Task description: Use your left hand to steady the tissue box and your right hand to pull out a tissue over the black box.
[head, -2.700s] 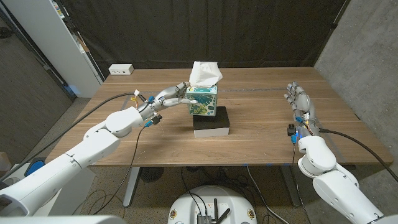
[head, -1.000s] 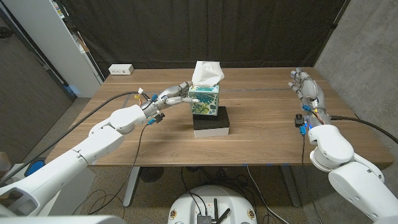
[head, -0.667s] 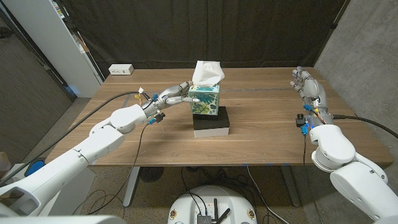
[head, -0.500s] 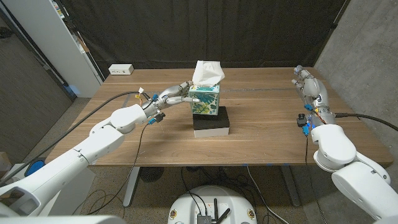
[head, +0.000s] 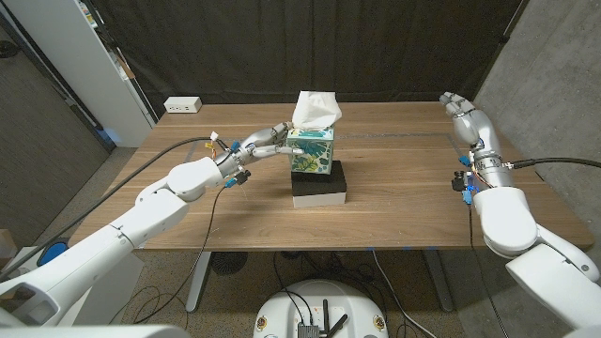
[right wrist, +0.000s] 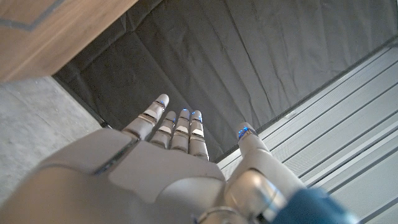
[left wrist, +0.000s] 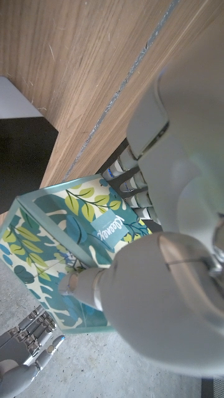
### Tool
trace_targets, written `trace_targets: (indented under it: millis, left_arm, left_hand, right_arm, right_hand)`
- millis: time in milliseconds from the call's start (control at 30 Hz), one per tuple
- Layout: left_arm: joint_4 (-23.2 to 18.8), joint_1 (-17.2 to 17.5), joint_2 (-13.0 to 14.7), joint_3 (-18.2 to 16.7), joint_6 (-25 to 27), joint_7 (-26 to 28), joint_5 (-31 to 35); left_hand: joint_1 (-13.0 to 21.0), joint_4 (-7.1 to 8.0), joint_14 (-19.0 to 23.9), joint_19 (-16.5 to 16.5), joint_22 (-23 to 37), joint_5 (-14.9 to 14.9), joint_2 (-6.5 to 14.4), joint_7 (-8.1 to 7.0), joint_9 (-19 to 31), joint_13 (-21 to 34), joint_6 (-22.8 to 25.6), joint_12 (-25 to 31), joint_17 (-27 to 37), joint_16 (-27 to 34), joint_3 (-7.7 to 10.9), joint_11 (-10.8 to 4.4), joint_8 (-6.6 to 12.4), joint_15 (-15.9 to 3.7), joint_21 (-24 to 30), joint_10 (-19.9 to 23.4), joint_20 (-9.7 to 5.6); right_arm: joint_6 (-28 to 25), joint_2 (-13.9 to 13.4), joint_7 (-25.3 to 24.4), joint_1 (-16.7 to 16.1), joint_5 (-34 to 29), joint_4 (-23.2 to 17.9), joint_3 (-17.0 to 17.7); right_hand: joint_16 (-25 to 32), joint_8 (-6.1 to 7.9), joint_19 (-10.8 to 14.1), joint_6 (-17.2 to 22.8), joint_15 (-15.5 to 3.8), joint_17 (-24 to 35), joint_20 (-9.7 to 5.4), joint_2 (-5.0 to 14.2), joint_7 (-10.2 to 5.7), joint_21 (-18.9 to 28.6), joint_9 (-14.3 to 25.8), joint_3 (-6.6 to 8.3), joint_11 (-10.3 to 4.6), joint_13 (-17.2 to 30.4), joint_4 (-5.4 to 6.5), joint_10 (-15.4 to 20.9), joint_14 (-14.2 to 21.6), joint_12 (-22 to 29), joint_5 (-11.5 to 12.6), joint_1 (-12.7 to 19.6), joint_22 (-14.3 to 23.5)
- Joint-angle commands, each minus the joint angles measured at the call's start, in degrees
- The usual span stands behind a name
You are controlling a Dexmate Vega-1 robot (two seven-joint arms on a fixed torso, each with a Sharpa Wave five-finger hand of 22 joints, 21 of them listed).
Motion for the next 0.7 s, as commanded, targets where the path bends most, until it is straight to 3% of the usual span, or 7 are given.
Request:
trace_targets:
  millis: [33, 200, 433, 700]
  left_arm:
    - [-0.8, 0.6, 0.1, -0.1, 0.2, 0.6, 0.2]
    - [-0.8, 0.7, 0.1, -0.1, 0.1, 0.8, 0.4]
    - [-0.6, 0.5, -0.1, 0.0, 0.1, 0.5, 0.3]
    - [0.1, -0.4, -0.5, 0.4, 0.5, -0.2, 0.0]
  left_hand:
    - [-0.4, -0.18, -0.7, -0.1, 0.3, -0.1, 0.2, 0.07, 0.3, 0.2, -0.4, -0.2, -0.1, 0.1, 0.37, -0.14, 0.45, 0.15, 0.2, 0.2, -0.11]
    - [-0.4, -0.19, -0.7, -0.1, 0.3, -0.1, 0.2, 0.01, 0.3, 0.2, -0.4, -0.2, -0.1, 0.1, 0.40, -0.07, 0.51, 0.15, 0.2, 0.2, -0.12]
    - [-0.4, -0.20, -0.8, -0.1, 0.3, -0.1, 0.2, 0.09, 0.3, 0.2, -0.5, -0.3, -0.1, 0.1, 0.44, -0.08, 0.68, 0.12, 0.2, 0.2, -0.15]
    - [-0.5, -0.20, -0.8, -0.1, 0.3, -0.1, 0.2, 0.05, 0.3, 0.3, -0.5, -0.3, -0.1, 0.1, 0.49, -0.09, 0.87, 0.17, 0.2, 0.2, -0.18]
  right_arm:
    - [-3.4, 0.2, -1.9, -0.2, -13.9, -0.9, -1.5]
    - [-6.8, 0.4, -3.5, 0.0, -21.3, -1.6, -3.8]
    - [-9.4, 1.0, -6.5, 1.3, -30.0, -0.8, -7.2]
    - [-10.9, 1.7, -7.9, 2.7, -34.2, 0.6, -9.5]
  right_hand:
    - [0.0, -0.05, 0.2, 0.4, -1.06, 0.0, -0.53, 1.75, -0.46, 0.0, 0.2, 0.60, -0.44, 0.1, -0.30, 0.3, 0.6, 0.2, 0.3, 0.5, 0.2]
    - [0.1, 0.32, 0.2, 1.4, -1.93, 0.0, -1.05, 1.98, -0.70, 0.0, 0.2, 0.92, -0.80, 0.1, -0.36, 0.9, 0.8, 0.5, 0.3, 0.8, 0.2]
    - [0.4, 0.51, 0.4, 2.1, -2.59, 0.3, -2.14, 2.22, -1.00, 0.1, 0.2, 0.88, -1.10, 0.1, 0.91, 1.7, 1.3, 0.7, 0.0, -0.1, 0.2]
    - [0.5, 0.37, 0.7, 2.0, -2.67, 0.4, -2.35, 2.20, -1.10, 0.2, 0.2, 1.03, -1.30, 0.2, 1.15, 1.8, 1.3, 0.7, 0.0, -0.1, 0.2]
